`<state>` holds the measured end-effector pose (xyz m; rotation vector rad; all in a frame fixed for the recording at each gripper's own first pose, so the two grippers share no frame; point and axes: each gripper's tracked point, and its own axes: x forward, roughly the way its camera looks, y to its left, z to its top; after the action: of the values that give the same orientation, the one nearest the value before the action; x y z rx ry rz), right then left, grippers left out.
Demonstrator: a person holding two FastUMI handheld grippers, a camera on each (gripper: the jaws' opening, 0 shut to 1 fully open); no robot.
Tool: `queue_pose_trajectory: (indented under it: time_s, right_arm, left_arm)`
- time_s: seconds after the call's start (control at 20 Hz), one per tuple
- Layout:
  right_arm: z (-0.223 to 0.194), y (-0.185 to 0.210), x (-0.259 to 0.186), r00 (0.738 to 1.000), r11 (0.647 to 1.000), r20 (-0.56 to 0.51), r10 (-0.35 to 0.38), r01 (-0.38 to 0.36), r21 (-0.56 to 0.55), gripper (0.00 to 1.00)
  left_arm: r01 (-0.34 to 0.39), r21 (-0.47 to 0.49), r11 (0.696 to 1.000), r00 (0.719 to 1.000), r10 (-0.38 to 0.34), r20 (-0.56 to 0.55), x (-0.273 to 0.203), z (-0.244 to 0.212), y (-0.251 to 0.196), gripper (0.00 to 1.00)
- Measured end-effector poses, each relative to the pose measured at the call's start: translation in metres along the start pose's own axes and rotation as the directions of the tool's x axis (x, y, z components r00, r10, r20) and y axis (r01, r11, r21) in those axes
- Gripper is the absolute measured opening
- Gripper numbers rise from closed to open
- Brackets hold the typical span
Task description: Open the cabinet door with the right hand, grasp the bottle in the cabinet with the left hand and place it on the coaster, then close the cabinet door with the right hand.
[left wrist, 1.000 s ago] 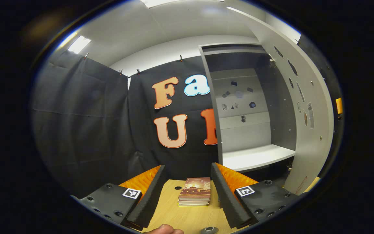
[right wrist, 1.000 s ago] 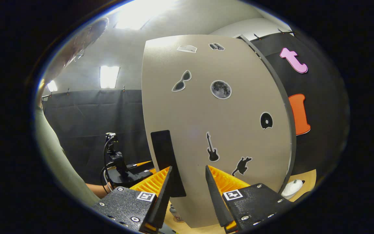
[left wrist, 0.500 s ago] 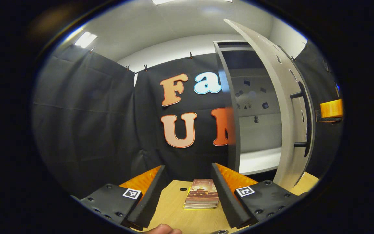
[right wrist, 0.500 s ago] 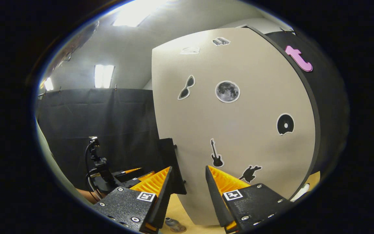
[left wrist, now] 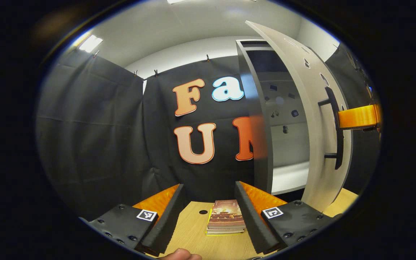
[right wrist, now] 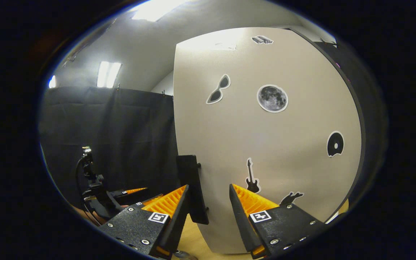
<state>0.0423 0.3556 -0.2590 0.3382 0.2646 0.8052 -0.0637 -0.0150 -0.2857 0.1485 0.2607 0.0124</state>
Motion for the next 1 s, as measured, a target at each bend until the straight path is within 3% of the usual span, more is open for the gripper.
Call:
queue_pose_trajectory:
  time_s: [0.35,0.75,0.9,1.0]
  right_arm:
    - [0.001,0.004,0.007,0.987,0.983,0.006,-0.161,0.161,-0.093,0.68]
    - [0.000,0.003,0.014,0.944,0.935,0.027,-0.330,0.330,-0.132,0.68]
    - [0.000,0.004,0.014,0.929,0.918,0.029,-0.369,0.369,-0.149,0.68]
    - [0.002,0.003,0.012,0.925,0.910,0.027,-0.380,0.379,-0.166,0.68]
  left_arm:
    - [0.044,-0.012,0.999,0.999,-0.044,-0.008,0.017,-0.015,0.003,0.90]
    - [0.167,-0.017,0.986,0.986,-0.167,0.000,0.045,-0.027,-0.012,0.91]
    - [0.222,-0.047,0.974,0.975,-0.222,-0.001,0.055,-0.029,-0.017,0.91]
    - [0.214,-0.054,0.975,0.977,-0.214,0.005,0.058,-0.023,-0.013,0.91]
